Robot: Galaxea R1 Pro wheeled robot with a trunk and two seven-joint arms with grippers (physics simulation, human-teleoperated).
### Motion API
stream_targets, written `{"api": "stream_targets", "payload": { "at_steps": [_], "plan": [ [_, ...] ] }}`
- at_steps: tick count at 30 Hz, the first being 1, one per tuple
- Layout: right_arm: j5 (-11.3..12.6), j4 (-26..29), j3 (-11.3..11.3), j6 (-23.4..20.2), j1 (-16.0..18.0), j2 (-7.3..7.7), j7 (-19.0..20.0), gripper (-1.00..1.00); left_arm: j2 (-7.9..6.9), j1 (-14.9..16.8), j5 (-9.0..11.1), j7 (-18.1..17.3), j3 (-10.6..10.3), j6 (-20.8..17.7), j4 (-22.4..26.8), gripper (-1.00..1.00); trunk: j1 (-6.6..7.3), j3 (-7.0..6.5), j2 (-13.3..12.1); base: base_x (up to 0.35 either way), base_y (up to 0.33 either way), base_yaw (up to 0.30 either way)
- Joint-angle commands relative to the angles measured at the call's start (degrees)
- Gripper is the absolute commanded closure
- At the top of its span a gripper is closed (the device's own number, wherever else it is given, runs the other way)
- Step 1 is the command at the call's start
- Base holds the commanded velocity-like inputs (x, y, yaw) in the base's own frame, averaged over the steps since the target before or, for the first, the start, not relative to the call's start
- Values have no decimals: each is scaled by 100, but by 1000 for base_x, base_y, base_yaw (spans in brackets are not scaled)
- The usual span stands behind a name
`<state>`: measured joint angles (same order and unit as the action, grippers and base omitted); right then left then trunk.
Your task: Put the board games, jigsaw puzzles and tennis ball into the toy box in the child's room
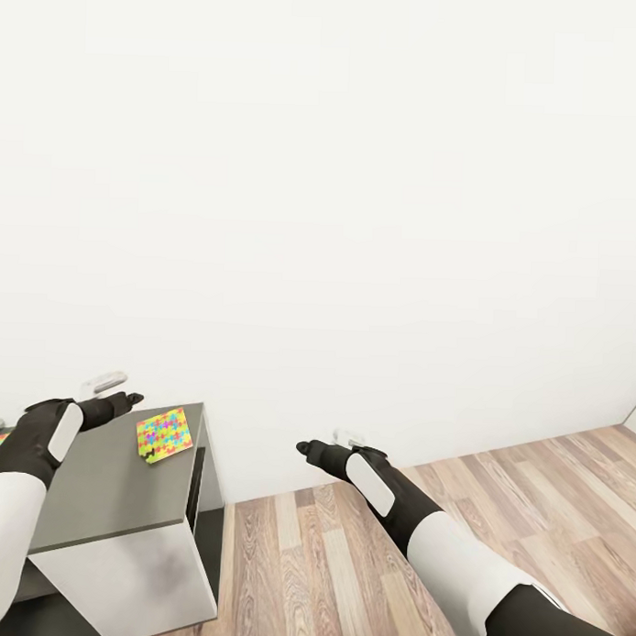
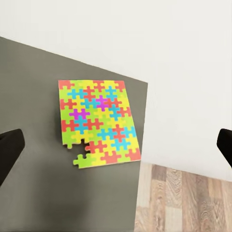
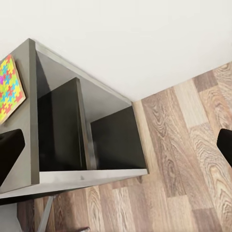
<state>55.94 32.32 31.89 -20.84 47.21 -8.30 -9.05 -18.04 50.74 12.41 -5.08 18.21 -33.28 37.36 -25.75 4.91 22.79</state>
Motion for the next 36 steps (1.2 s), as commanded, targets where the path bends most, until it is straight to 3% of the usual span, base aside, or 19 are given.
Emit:
{"api": "stream_targets", "payload": {
  "at_steps": [1,10,36],
  "plan": [
    [61,11,28,-3,7,6,-53,-100,31,6,0,105,9,-28,-23,-100,-4,13,13,0,0,0],
    [66,11,27,-7,7,5,-53,-100,152,6,-10,354,-37,100,-122,-100,-4,17,13,0,0,0],
    [67,11,27,0,7,0,-54,-100,169,6,-6,377,-54,137,-133,-100,-4,121,13,0,0,0]
  ]
}}
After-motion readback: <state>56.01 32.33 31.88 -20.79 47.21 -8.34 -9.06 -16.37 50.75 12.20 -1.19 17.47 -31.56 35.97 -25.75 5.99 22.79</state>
